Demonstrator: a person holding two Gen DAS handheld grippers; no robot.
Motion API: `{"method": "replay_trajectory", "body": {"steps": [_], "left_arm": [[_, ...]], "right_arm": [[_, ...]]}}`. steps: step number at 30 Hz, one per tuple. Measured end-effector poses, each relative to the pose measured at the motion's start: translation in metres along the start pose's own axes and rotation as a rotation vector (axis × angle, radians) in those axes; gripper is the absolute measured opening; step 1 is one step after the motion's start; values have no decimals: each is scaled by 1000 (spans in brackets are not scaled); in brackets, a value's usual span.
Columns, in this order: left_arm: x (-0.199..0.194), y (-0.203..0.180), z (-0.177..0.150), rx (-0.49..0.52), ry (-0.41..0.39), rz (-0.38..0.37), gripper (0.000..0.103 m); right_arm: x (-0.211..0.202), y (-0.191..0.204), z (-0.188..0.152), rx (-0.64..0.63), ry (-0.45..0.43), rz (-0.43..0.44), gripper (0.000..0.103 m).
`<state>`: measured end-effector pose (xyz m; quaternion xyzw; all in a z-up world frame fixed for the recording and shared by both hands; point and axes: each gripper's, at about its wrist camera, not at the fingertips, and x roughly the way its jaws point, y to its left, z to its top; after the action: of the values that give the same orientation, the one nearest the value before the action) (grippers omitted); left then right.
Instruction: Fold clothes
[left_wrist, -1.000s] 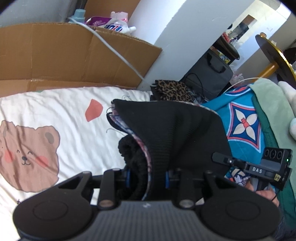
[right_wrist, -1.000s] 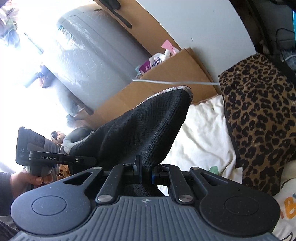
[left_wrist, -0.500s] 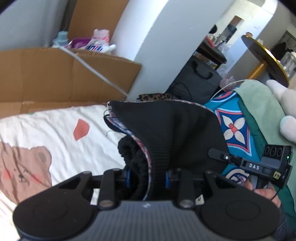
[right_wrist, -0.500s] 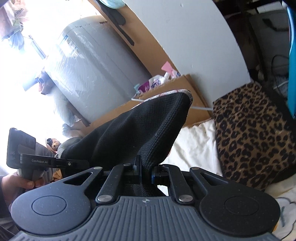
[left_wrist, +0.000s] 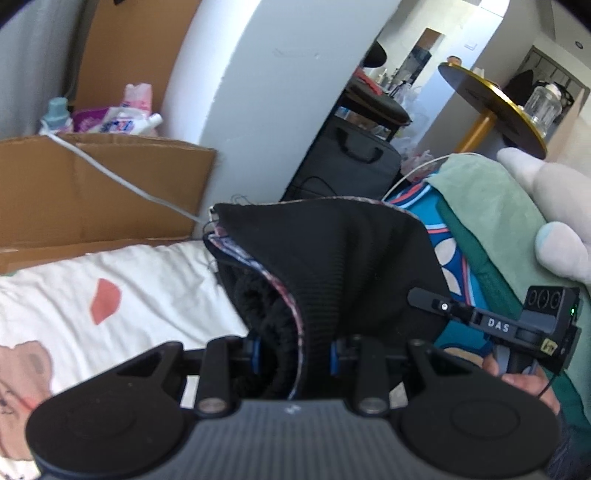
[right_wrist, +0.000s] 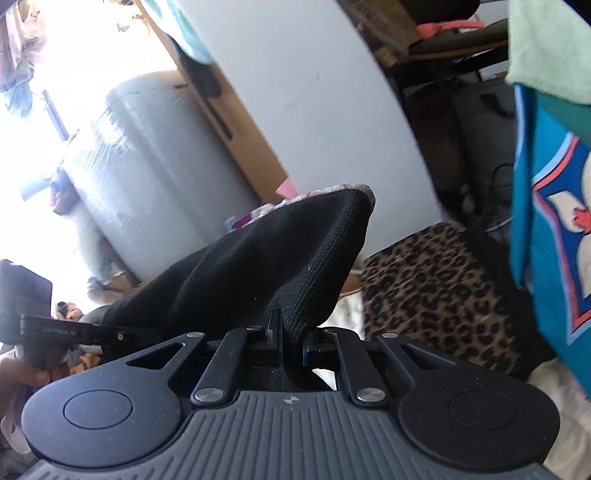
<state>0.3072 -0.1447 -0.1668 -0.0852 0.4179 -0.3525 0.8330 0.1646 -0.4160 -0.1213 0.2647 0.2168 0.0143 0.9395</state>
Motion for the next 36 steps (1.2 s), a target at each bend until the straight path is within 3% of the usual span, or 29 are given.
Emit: {"method": "replay_trajectory", "body": {"steps": [12, 18, 25, 36], "left_arm": [[49, -38, -8, 34, -22, -108, 34], [75, -51, -20, -11, -32, -150, 34], [104, -49, -30, -76, -60, -168, 34], [131, -33, -18, -127, -83, -170, 34]], "right_arm": [[-26, -34, 10, -15, -53, -173, 8], [-34, -54, 11, -11, -71, -250, 8], [-22, -74, 16, -22, -61, -312, 8], [18, -92, 36, -37, -59, -354, 8]]}}
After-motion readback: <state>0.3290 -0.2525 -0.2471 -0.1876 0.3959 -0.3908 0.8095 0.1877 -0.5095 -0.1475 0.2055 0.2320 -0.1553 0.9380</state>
